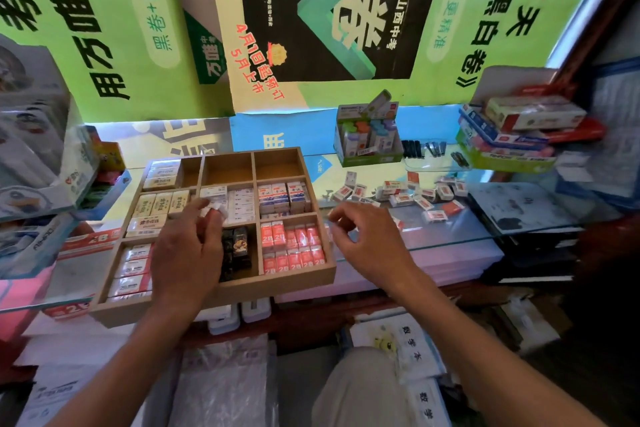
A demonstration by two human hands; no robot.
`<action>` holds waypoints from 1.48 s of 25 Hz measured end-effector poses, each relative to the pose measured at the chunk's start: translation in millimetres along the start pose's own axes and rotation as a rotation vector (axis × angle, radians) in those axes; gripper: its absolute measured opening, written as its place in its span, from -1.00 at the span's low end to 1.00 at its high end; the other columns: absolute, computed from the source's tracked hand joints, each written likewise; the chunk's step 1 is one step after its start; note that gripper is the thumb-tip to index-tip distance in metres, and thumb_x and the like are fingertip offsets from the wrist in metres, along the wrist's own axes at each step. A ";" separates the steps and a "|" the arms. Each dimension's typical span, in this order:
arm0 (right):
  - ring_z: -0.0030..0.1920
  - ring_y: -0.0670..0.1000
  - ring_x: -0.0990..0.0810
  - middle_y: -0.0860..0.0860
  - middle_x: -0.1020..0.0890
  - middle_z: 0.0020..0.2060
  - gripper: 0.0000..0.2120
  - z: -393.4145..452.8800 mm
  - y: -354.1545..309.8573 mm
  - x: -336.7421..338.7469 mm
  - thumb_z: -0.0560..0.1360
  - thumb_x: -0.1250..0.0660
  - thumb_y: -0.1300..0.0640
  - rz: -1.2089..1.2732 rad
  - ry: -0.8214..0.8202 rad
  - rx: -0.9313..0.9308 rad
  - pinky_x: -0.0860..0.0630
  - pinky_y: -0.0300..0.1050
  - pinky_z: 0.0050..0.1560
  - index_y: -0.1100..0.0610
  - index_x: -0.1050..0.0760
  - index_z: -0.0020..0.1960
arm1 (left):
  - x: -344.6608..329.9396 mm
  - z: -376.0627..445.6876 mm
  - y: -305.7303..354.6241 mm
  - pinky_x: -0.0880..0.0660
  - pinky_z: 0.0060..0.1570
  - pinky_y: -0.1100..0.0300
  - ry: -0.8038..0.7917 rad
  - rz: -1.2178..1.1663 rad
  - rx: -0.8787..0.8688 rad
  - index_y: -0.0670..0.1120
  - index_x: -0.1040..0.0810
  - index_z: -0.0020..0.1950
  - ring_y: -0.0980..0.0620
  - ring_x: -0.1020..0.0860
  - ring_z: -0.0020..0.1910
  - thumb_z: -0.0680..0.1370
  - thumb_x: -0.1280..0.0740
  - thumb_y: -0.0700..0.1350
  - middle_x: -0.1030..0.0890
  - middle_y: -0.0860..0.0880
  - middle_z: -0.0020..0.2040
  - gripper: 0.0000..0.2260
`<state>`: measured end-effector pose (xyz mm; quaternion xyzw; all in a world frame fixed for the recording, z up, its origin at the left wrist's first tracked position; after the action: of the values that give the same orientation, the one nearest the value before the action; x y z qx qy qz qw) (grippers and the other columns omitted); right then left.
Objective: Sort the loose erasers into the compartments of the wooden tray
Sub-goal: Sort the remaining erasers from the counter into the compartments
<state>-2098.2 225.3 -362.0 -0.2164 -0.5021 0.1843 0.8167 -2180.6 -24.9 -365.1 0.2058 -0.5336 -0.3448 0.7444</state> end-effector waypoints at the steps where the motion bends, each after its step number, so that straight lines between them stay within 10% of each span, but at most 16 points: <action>1: -0.23 -0.10 -0.57 -0.05 -0.67 -0.22 -0.93 -8.0 16.9 9.4 0.51 -0.37 0.14 0.009 0.017 -0.042 -0.47 -0.15 -0.13 0.08 -0.59 -0.01 | -1.0 -1.5 10.4 -0.42 -0.10 0.03 -0.006 0.011 -0.042 -0.07 -0.47 0.36 -0.19 -0.54 0.08 0.65 -0.19 0.03 -0.59 -0.25 0.12 -0.67; 15: 0.05 0.02 -0.54 -0.02 -0.59 0.01 -0.76 -68.0 196.7 111.2 0.49 -0.35 0.25 -0.033 0.319 -0.530 -0.46 -0.08 0.04 0.08 -0.54 0.13 | -45.2 12.9 23.5 -0.51 0.06 -0.13 -0.216 -0.185 -0.035 0.19 -0.43 0.32 -0.16 -0.55 0.14 0.68 -0.17 -0.03 -0.57 -0.15 0.22 -0.76; 19: 0.00 0.00 -0.56 0.03 -0.58 0.17 -0.59 -42.1 217.8 103.4 0.48 -0.36 0.23 -0.039 0.124 -0.547 -0.45 -0.17 -0.02 0.03 -0.50 0.31 | -46.6 10.9 15.2 -0.58 -0.05 -0.12 -0.234 -0.387 0.124 0.15 -0.45 0.22 -0.12 -0.64 0.00 0.67 -0.20 -0.09 -0.64 -0.12 0.08 -0.82; 21: -0.24 -0.07 -0.53 0.02 -0.66 0.06 -0.68 -33.8 221.5 96.2 0.49 -0.39 0.17 -0.028 0.088 -0.549 -0.42 -0.21 -0.22 -0.02 -0.58 0.22 | -45.6 10.1 13.0 -0.55 -0.19 0.03 -0.213 -0.460 0.172 0.07 -0.44 0.20 -0.07 -0.63 -0.04 0.65 -0.24 -0.14 -0.64 -0.13 0.07 -0.84; 25: -0.08 0.00 -0.60 -0.05 -0.67 -0.11 -0.85 -32.4 219.9 96.2 0.48 -0.46 0.01 -0.098 0.248 -0.457 -0.53 -0.02 -0.03 0.03 -0.62 0.01 | -32.4 11.4 5.1 -0.48 -0.30 0.18 -0.075 -0.533 0.215 0.02 -0.43 0.20 0.01 -0.63 -0.07 0.64 -0.28 -0.14 -0.61 -0.13 0.12 -0.84; 34: 0.06 -0.02 -0.58 -0.06 -0.65 -0.04 -0.83 -46.6 224.5 106.4 0.56 -0.38 0.10 0.533 0.390 -0.603 -0.46 -0.21 0.04 0.04 -0.58 0.15 | -12.8 8.2 -9.7 -0.50 -0.33 0.34 0.136 -0.658 0.305 -0.01 -0.40 0.20 0.12 -0.64 -0.12 0.65 -0.24 -0.14 -0.61 0.01 -0.03 -0.86; 37: -0.18 -0.09 -0.64 -0.14 -0.68 -0.25 -0.67 -51.0 190.2 123.0 0.36 -0.47 -0.20 0.753 0.521 -0.657 -0.52 -0.20 -0.19 -0.01 -0.60 -0.01 | -18.1 11.4 -15.7 -0.53 -0.30 0.29 0.111 -0.652 0.287 0.06 -0.40 0.17 0.01 -0.65 -0.02 0.64 -0.25 -0.12 -0.60 -0.08 0.10 -0.86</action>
<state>-2015.6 439.9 -393.9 -0.6620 -0.2030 0.2373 0.6814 -2199.3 -21.6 -383.6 0.4862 -0.4415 -0.4740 0.5865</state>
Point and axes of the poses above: each hand's wrist, its own z-axis towards the middle knuckle, its own x-axis out of the back of the hand, y = z × x, the point moved 10 cm from there along z, towards the middle knuckle
